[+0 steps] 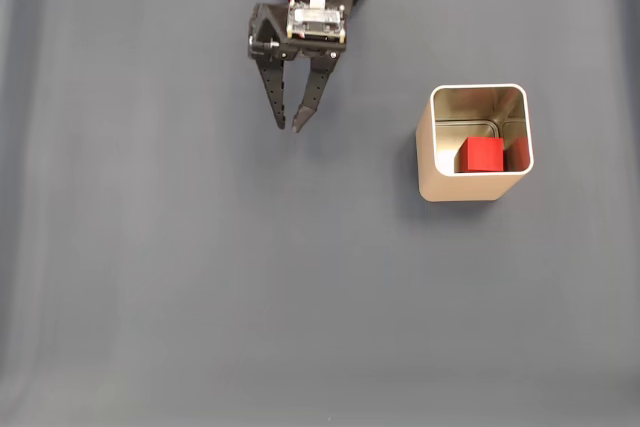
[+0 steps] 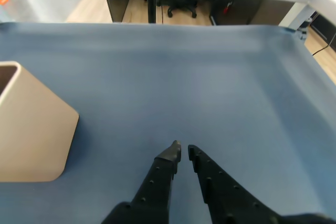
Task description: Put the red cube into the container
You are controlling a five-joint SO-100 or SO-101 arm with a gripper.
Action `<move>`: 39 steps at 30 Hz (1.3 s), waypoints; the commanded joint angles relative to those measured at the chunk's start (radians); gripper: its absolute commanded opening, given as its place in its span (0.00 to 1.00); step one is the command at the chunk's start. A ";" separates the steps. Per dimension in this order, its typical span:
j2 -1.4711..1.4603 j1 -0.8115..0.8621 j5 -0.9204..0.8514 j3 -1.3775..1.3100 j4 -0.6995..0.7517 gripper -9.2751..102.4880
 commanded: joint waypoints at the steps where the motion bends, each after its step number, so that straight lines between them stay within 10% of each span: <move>1: 0.069 -0.005 -0.026 0.046 0.067 0.08; 19: 0.153 -0.049 0.005 0.049 0.561 0.08; 39: 0.155 -0.057 0.038 0.049 0.563 0.09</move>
